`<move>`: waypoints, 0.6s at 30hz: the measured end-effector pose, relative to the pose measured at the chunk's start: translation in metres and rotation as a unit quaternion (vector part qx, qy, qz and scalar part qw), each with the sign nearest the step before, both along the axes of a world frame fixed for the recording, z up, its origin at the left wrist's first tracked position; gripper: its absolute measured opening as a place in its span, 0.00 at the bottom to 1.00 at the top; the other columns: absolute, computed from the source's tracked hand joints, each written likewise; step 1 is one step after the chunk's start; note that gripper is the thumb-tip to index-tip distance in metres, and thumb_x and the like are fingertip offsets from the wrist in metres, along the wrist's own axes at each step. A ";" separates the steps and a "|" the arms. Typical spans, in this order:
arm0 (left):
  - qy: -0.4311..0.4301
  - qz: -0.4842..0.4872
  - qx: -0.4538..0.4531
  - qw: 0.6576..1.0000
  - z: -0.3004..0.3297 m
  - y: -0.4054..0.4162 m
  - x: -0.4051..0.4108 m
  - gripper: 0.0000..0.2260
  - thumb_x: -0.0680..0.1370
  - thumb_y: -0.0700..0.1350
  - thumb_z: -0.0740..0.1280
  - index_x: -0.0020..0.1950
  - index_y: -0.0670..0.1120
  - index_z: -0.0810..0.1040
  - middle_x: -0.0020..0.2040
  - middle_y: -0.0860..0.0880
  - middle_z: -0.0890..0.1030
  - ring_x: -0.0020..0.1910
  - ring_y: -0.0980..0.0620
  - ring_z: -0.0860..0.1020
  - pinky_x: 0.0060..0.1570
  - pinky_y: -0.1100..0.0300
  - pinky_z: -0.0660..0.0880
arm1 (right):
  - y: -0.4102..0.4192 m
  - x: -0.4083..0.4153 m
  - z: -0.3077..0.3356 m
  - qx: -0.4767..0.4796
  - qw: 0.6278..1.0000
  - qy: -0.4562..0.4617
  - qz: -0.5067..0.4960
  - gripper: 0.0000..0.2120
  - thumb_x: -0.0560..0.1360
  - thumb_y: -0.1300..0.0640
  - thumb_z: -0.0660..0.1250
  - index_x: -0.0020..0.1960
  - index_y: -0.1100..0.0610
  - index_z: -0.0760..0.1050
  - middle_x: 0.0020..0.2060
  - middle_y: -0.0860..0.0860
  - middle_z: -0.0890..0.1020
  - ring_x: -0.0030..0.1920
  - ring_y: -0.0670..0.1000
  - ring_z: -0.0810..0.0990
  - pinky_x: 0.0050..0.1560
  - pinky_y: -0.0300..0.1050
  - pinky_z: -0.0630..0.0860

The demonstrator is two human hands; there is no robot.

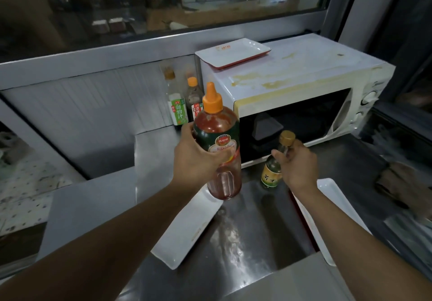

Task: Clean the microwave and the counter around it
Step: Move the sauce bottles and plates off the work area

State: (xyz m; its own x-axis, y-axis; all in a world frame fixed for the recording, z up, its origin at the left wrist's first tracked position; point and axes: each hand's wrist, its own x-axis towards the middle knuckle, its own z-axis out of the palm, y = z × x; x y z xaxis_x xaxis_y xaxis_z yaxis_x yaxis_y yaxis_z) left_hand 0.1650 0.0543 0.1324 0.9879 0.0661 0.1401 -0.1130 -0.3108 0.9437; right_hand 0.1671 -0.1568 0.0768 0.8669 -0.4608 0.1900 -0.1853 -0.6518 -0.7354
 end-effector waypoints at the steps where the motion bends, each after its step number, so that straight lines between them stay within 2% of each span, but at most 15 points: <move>1: -0.005 0.005 0.000 1.000 0.004 0.004 -0.003 0.34 0.58 0.53 0.80 0.59 0.57 0.68 0.50 0.60 0.78 0.47 0.62 0.79 0.42 0.68 0.76 | 0.002 -0.003 0.007 0.006 1.000 -0.004 0.000 0.12 0.73 0.52 0.70 0.47 0.60 0.75 0.42 0.57 0.82 0.46 0.59 0.79 0.42 0.45 0.70; 4: -0.025 0.030 0.009 0.999 0.016 0.019 -0.009 0.33 0.59 0.51 0.80 0.58 0.55 0.68 0.51 0.58 0.79 0.47 0.60 0.80 0.44 0.64 0.78 | 0.011 -0.007 0.027 0.001 1.000 -0.012 0.016 0.13 0.73 0.51 0.70 0.47 0.61 0.75 0.42 0.59 0.82 0.48 0.60 0.79 0.47 0.53 0.75; 6: -0.034 0.042 0.019 0.998 0.023 0.030 -0.012 0.31 0.60 0.51 0.80 0.57 0.55 0.67 0.49 0.59 0.78 0.47 0.59 0.79 0.43 0.66 0.76 | 0.019 -0.009 0.041 -0.017 0.999 -0.004 0.028 0.14 0.73 0.50 0.70 0.48 0.60 0.75 0.44 0.58 0.82 0.49 0.61 0.79 0.49 0.55 0.76; 9: -0.042 0.065 0.021 0.997 0.035 0.052 -0.014 0.31 0.61 0.50 0.80 0.57 0.55 0.66 0.47 0.61 0.76 0.45 0.61 0.77 0.40 0.67 0.74 | 0.036 -0.010 0.060 -0.034 0.998 -0.009 0.042 0.14 0.72 0.48 0.70 0.49 0.58 0.76 0.44 0.57 0.82 0.48 0.61 0.79 0.47 0.54 0.77; 15: -0.054 0.134 0.023 0.989 0.054 0.109 -0.008 0.32 0.59 0.51 0.80 0.56 0.54 0.67 0.45 0.62 0.75 0.42 0.64 0.75 0.39 0.63 0.74 | 0.087 0.004 0.090 -0.055 0.995 -0.026 0.080 0.14 0.72 0.48 0.70 0.48 0.58 0.75 0.44 0.56 0.82 0.48 0.60 0.79 0.46 0.52 0.76; 18: -0.050 0.152 0.020 0.987 0.056 0.141 0.003 0.31 0.59 0.51 0.80 0.55 0.55 0.67 0.45 0.60 0.76 0.44 0.59 0.77 0.42 0.59 0.75 | 0.118 0.019 0.096 -0.059 0.992 -0.026 0.109 0.14 0.72 0.47 0.69 0.48 0.58 0.75 0.45 0.56 0.81 0.49 0.60 0.78 0.45 0.49 0.74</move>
State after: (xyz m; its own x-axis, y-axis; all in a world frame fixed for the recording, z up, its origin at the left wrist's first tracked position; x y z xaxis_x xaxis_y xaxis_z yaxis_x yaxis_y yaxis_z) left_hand 0.1675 0.1950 0.1886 0.9046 0.3493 0.2442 -0.1005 -0.3820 0.9187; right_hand 0.1865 -0.0392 0.1732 0.9308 -0.2364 0.2787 0.0052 -0.7538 -0.6570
